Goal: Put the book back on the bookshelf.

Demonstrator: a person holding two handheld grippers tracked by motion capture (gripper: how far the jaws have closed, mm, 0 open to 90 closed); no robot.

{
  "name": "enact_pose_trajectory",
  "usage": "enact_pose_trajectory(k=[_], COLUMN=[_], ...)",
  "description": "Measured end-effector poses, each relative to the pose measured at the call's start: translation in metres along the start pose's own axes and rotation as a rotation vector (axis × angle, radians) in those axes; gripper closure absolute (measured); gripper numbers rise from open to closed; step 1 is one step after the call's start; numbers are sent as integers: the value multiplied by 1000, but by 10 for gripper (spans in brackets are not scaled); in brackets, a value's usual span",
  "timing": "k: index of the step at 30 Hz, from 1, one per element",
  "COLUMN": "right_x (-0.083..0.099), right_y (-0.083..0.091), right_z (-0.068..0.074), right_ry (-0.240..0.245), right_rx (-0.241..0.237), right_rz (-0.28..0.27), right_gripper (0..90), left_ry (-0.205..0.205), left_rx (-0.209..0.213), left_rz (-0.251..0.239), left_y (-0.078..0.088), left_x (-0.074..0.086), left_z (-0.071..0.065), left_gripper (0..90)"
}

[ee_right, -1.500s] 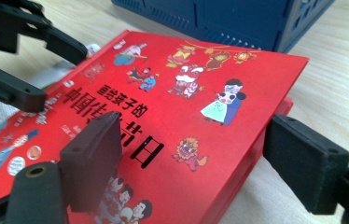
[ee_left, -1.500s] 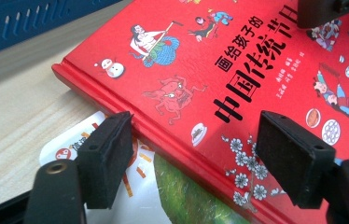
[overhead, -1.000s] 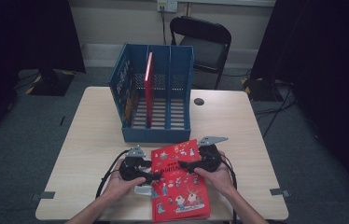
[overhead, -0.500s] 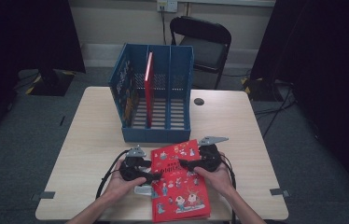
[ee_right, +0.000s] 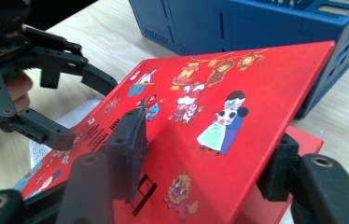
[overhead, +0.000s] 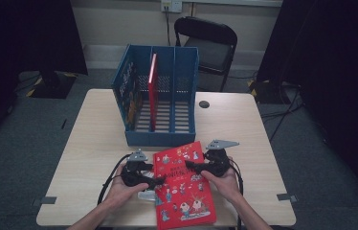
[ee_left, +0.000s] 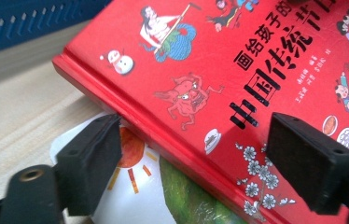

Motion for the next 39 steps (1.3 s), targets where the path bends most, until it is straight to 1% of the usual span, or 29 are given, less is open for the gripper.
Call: enact_pose_trajectory(k=[2, 6, 10, 13, 14, 15, 17, 18, 20, 25, 27, 29, 31, 32, 34, 36, 38, 39], right_x=[-1, -2, -5, -7, -7, -8, -9, -9, -11, -12, -13, -14, -15, -16, -17, -18, -19, -20], right_y=[2, 4, 6, 9, 10, 11, 12, 13, 13, 15, 18, 20, 22, 23, 24, 25, 26, 26], right_z=[1, 3, 5, 7, 8, 8, 9, 11, 12, 14, 15, 16, 17, 17, 17, 17, 17, 17], right_ry=[5, 15, 32, 41, 44, 47, 58, 65, 78, 90, 92, 94, 94, 92, 90, 88, 84, 78], right_rx=[-4, -1, 7, 1, -3, -3, -2, -1, 2, -1, -6, -7, -11, -13, -17, -14, -14, -20], right_rz=[-9, -18, -22, -34, -37, -39, -40, -41, -40, -52, -61, -70, -80, -83, -90, -98, -106, -111], right_gripper=[461, 467, 474, 499, 504, 505, 508, 508, 508, 518, 526, 532, 536, 537, 541, 543, 547, 557], left_ry=[1, -3, 0, -2, 4, 9, 22, 27, 22, 16, 22, 13, 19, 27, 56, 60, 56, 56], left_rx=[9, 12, 15, 18, 20, 23, 49, 54, 55, 59, 64, 62, 60, 58, 60, 61, 71, 75], left_rz=[2, 0, -19, -32, -34, -37, -42, -46, -45, -46, -60, -66, -78, -82, -97, -104, -118, -125], left_y=[0, 1, 0, 0, 0, 0, -2, -3, -3, -2, 0, 2, 4, 5, 8, 10, 14, 16], left_x=[0, -1, -2, -4, -5, -5, -6, -7, -8, -10, -13, -14, -17, -18, -20, -22, -24, -26], left_z=[0, 0, 1, 1, 2, 2, 2, 2, 1, 0, -1, -2, -3, -3, -3, -3, -3, -3], left_gripper=[147, 140, 132, 117, 112, 107, 102, 95, 72, 71, 84, 94, 111, 120, 147, 179, 191, 214])
Point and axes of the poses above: each handheld gripper's, and its own axes: y roughly backward along the jaws, x roughly out of its underside, z roughly to its left, the point moved 7 cm from there along -y, roughly forward along the jaws, and after that the axes turned 4 degrees about z, right-handed, at the moved point
